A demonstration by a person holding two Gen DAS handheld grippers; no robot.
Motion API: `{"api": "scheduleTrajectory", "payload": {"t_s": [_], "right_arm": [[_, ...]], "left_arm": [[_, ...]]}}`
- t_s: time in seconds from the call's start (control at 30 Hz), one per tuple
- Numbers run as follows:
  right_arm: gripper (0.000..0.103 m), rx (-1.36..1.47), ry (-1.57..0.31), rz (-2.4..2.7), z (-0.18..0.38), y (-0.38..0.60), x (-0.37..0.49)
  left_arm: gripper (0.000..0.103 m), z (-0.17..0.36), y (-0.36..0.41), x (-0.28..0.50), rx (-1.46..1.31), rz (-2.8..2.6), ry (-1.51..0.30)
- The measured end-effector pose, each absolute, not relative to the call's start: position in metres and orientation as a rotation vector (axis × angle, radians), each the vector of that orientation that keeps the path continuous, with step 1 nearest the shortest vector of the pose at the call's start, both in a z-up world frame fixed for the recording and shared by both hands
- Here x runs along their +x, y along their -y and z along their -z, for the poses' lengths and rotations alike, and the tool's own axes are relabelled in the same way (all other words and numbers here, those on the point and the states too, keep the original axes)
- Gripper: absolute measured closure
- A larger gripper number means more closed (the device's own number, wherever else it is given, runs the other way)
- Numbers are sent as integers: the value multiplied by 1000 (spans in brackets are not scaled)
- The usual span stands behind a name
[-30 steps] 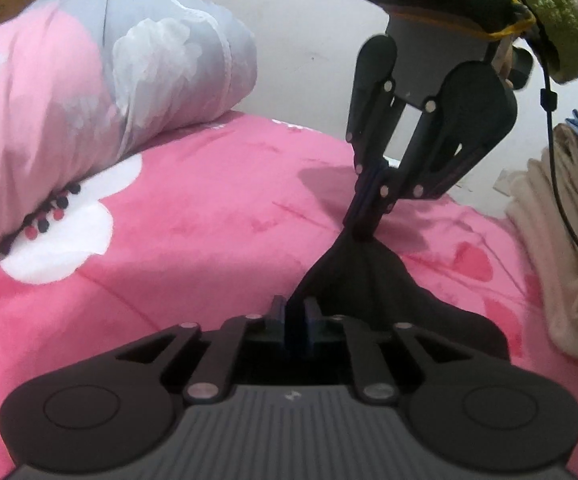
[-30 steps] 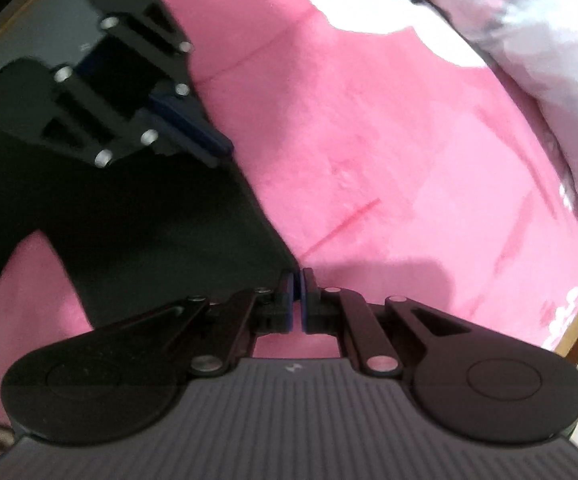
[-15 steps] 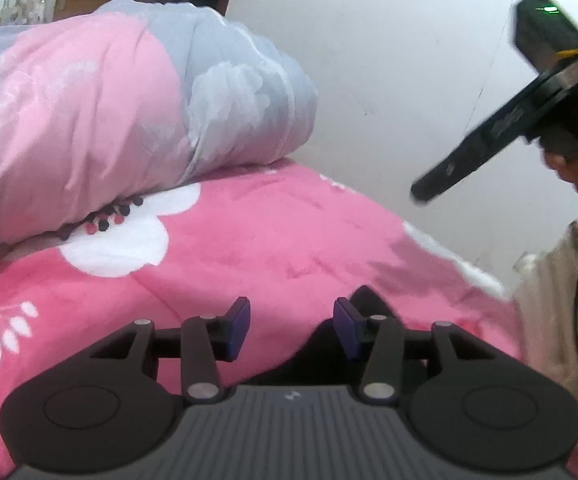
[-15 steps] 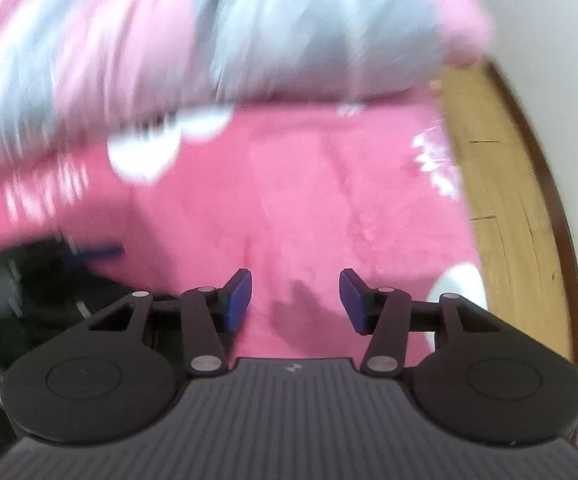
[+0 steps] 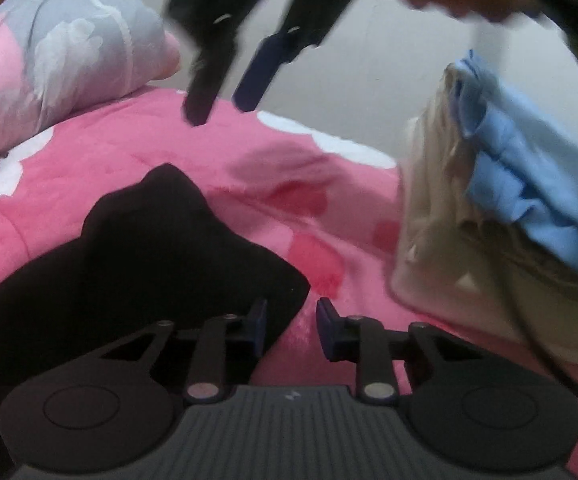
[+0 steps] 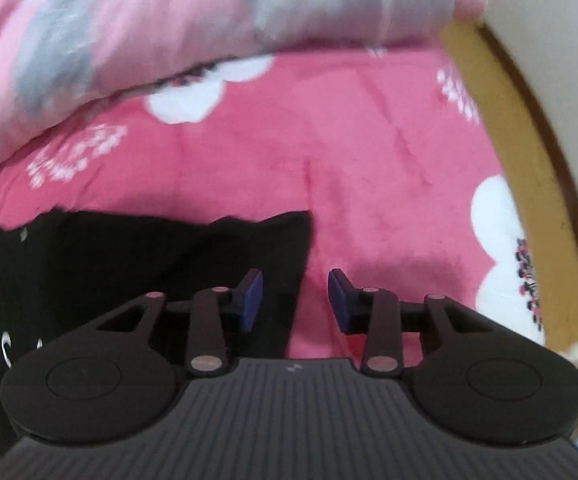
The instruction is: Fold clothes
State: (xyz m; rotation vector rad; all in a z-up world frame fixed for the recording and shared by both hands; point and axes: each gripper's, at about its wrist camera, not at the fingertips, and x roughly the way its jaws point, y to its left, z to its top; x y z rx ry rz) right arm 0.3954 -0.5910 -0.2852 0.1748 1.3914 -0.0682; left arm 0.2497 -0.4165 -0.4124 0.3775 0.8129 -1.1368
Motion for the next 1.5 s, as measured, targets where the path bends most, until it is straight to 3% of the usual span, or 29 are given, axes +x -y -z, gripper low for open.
{"api": "scheduleTrajectory", "payload": {"t_s": [0.3, 0.33, 0.37, 0.4, 0.67, 1.13, 1.17, 1.23, 1.33, 1.5], "right_arm": [[67, 326, -1445, 124, 331, 612, 430], [76, 348, -1444, 117, 336, 613, 431], [98, 365, -1447, 113, 339, 613, 429], [103, 375, -1439, 105, 339, 614, 427], [103, 255, -1389, 130, 321, 601, 417], [103, -12, -1397, 195, 348, 575, 416], [101, -36, -1388, 196, 348, 572, 417], [97, -90, -1379, 211, 347, 570, 418], [79, -35, -1340, 253, 337, 580, 417], [77, 28, -1216, 329, 306, 586, 406]], "left_arm": [[99, 421, 434, 241, 312, 995, -809], [100, 420, 433, 241, 300, 988, -810], [101, 420, 432, 240, 287, 984, -812], [101, 419, 430, 239, 272, 984, -818], [102, 411, 423, 239, 125, 1031, -872], [100, 434, 427, 247, 76, 1067, -926], [99, 434, 428, 246, 79, 1070, -919], [80, 433, 427, 242, 60, 1087, -912], [60, 428, 425, 235, 37, 1106, -899], [52, 420, 412, 236, 3, 1028, -928]]}}
